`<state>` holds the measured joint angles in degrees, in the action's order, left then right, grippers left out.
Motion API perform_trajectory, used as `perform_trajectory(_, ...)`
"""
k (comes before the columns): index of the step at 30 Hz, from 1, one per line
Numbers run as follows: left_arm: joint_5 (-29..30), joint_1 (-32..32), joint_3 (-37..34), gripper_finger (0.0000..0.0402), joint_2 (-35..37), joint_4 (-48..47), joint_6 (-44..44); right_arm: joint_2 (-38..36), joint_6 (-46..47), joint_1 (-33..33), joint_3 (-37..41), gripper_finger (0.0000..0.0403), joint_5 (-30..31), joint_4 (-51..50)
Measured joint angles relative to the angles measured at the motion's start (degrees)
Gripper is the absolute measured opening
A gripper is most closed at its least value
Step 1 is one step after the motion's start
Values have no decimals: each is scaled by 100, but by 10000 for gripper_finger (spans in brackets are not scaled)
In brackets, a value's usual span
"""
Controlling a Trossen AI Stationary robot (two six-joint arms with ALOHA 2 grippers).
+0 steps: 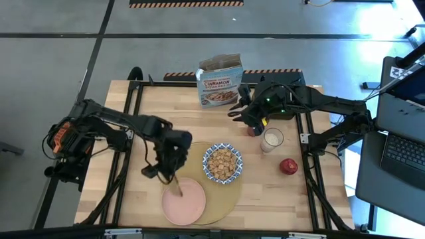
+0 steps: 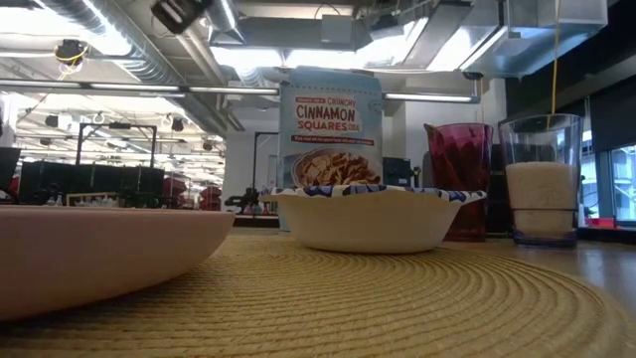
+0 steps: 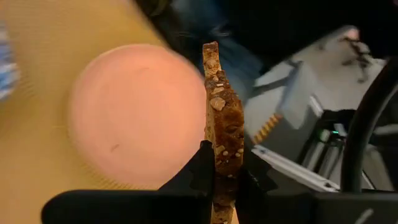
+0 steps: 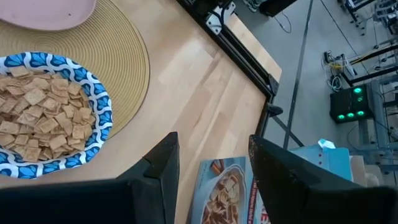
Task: Arrange a breakfast setting
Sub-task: Put the toasted bread on the pink plate
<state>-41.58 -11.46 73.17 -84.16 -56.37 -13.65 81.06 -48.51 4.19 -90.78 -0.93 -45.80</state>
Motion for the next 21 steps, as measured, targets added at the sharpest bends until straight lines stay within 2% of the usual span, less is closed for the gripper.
perform_trajectory(8,-167,-502,18,19,-707,963,-486,0,0,-2,0,163,0,-31)
perform_trajectory(17,-315,-527,18,19,-1593,1323,-645,-76,42,-2,4,163,14,-155)
perform_trajectory(21,-651,-519,13,19,-1994,1367,-646,-138,118,-4,4,163,13,-236)
